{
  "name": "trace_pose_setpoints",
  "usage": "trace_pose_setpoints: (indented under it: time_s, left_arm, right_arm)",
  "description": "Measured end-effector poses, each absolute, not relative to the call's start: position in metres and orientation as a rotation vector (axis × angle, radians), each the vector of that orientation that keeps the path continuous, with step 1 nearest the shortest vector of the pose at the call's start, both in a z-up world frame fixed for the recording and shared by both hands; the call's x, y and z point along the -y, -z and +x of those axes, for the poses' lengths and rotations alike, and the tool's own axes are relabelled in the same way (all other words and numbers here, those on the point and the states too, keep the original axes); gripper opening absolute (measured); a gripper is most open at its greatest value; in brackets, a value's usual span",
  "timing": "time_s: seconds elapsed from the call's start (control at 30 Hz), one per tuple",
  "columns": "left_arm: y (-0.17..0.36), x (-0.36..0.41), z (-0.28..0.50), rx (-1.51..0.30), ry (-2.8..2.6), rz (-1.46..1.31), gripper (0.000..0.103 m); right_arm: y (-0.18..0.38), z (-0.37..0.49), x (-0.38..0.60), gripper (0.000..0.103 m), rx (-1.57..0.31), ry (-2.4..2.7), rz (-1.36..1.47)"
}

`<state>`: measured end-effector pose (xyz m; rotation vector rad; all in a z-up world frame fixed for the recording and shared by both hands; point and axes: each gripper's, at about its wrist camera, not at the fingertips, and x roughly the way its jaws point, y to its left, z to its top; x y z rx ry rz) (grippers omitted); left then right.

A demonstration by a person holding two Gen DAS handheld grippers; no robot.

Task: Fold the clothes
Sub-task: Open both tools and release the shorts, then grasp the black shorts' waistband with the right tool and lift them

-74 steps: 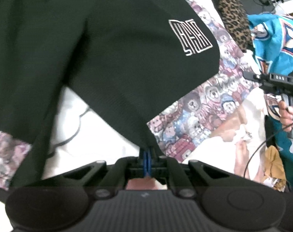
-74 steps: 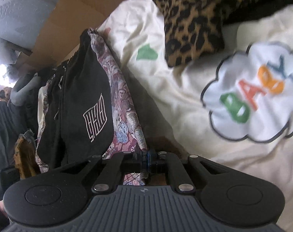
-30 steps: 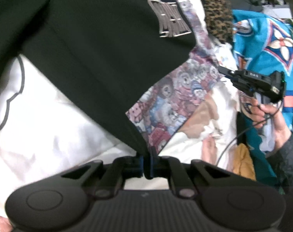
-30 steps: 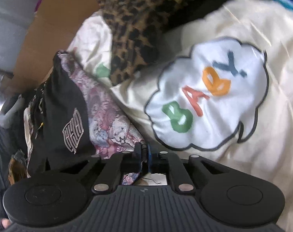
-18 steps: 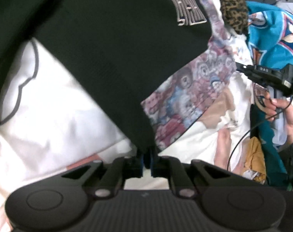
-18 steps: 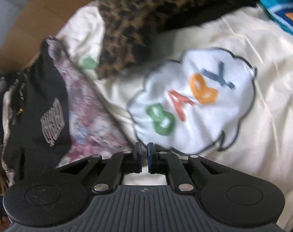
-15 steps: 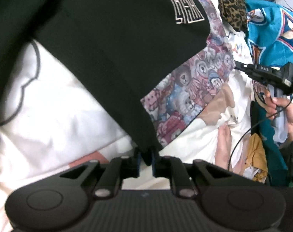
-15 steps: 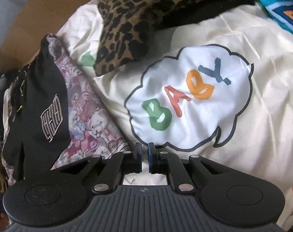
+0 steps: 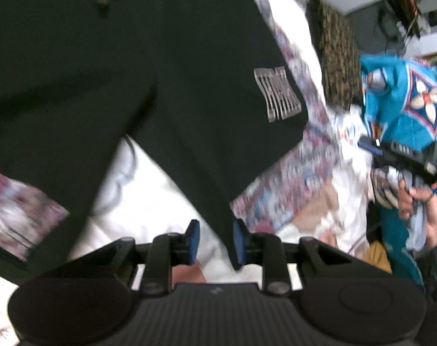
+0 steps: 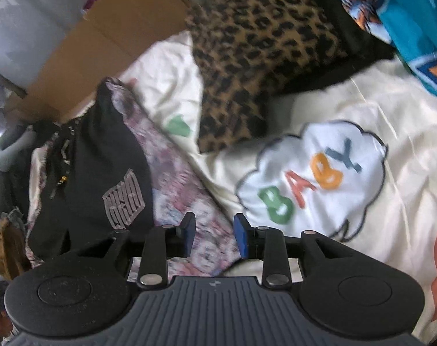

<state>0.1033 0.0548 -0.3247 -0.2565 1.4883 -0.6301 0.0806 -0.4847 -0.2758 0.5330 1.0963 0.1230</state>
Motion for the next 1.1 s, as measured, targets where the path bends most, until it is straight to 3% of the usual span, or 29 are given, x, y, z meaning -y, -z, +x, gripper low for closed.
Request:
trace_pose_setpoints:
  time_s: [0.37, 0.5, 0.57, 0.7, 1.1]
  left_arm:
    - [0.292, -0.132, 0.122, -1.302, 0.414, -0.316, 0.028]
    - [0.286, -0.169, 0.122, -1.233, 0.281, -0.334, 0.033]
    - [0.286, -0.188, 0.12, -1.209, 0.215, -0.359, 0.036]
    - [0.288, -0.218, 0.114, -1.17, 0.087, -0.403, 0.039]
    - [0.317, -0.249, 0.107, -1.2, -0.08, -0.466, 0.051]
  right_arm:
    - [0.25, 0.106, 0.433, 0.032, -1.097, -0.203, 0.505]
    - [0.242, 0.125, 0.397, 0.032, -1.111, -0.269, 0.495]
    - [0.237, 0.135, 0.377, 0.039, -1.119, -0.31, 0.476]
    - [0.232, 0.147, 0.333, 0.04, -1.128, -0.409, 0.449]
    - [0.287, 0.133, 0.195, 0.042, -1.281, -0.588, 0.485]
